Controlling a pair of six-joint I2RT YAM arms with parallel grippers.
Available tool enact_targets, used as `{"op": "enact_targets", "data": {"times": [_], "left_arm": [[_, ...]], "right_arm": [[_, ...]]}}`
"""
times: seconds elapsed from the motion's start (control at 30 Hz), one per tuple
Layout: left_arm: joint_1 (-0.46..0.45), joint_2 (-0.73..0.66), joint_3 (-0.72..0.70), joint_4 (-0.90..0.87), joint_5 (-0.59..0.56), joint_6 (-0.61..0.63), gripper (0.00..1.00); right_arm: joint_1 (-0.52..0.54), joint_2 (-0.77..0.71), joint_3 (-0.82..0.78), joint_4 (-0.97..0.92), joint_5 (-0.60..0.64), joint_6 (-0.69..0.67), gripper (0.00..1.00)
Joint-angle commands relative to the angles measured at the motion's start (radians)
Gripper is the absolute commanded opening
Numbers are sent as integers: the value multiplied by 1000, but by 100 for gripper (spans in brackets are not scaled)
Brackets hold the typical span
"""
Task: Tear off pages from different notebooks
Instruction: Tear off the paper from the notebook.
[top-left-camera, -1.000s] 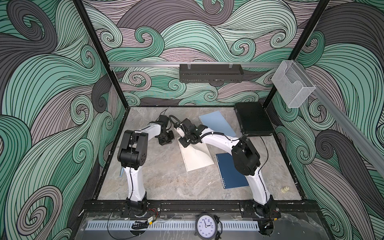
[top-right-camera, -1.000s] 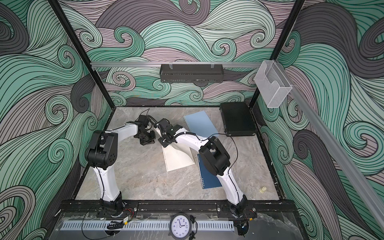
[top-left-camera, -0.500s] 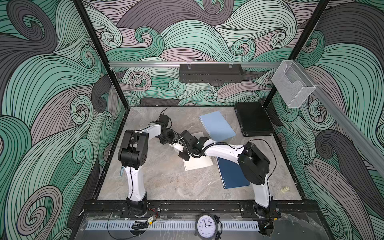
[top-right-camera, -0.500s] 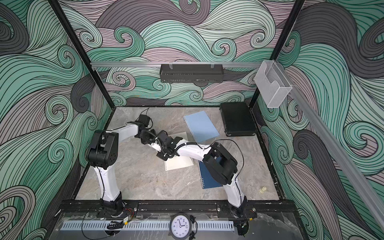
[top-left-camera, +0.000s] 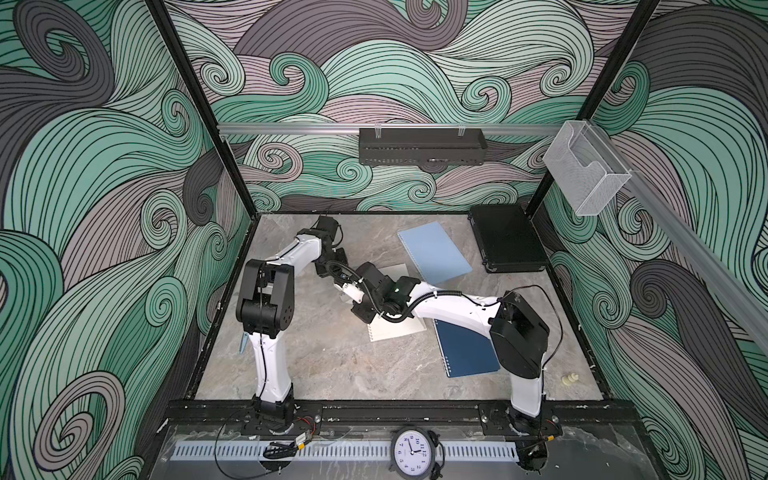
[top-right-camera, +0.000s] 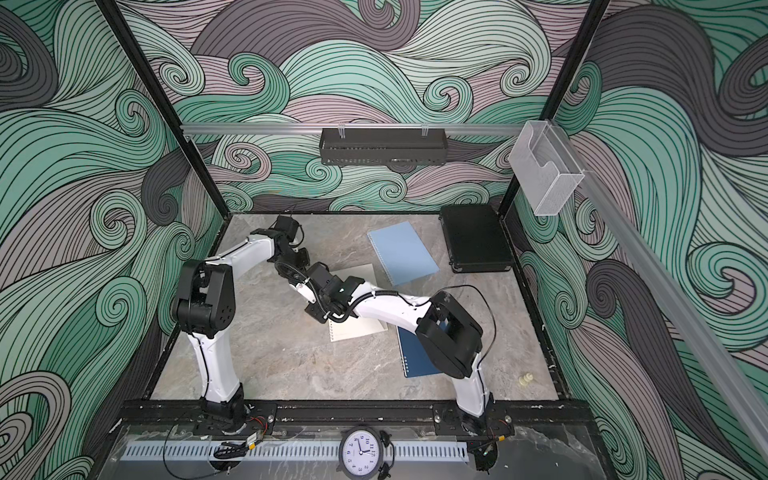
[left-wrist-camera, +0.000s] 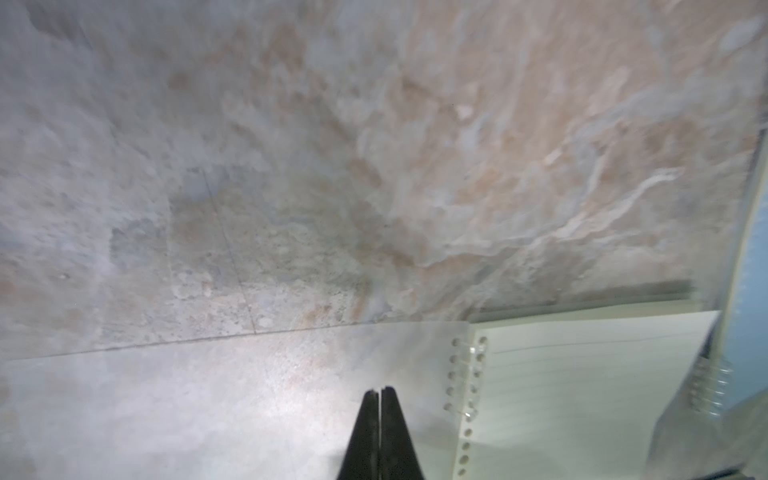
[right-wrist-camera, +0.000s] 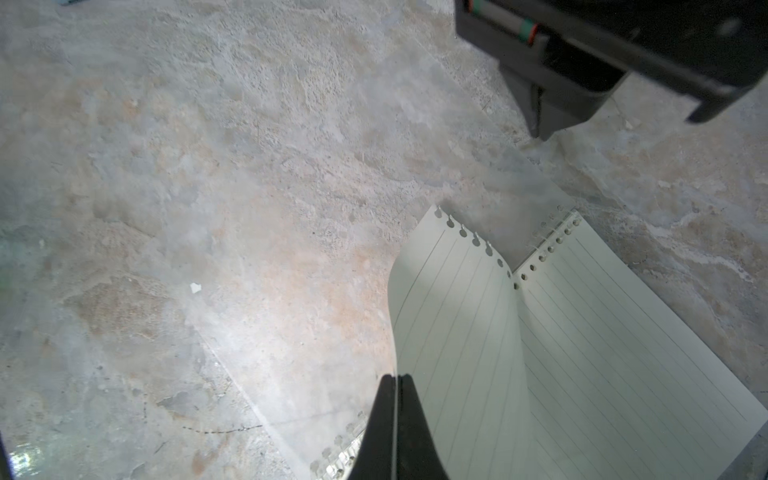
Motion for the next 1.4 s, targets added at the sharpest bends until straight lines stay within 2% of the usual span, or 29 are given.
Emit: {"op": "enact_targets", "data": {"times": [0.0, 0.13, 0.27, 0.43, 0.93, 1.23, 1.37], "left_arm": [[3, -20, 77, -86, 17, 53, 0], [-31, 2, 117, -87, 118, 106, 0], [-88, 33, 140, -107, 161, 154, 0], [-145, 79, 130, -101, 201, 176, 0], [-184, 142, 6, 15, 231, 99, 0], [-189, 183, -61, 71, 228, 65, 0], [-194, 186, -120, 128, 217, 34, 0]], "right_arm": [[11, -41, -5, -2, 9, 27, 0], [24, -63, -24, -3, -26, 19, 0], [47, -118, -84, 69, -76, 2, 0], [82, -177, -130, 87, -77, 8, 0], [183, -274, -230, 168, -55, 133, 0], [323, -293, -247, 169, 47, 272, 0], [451, -340, -345, 286, 107, 379, 0]]}}
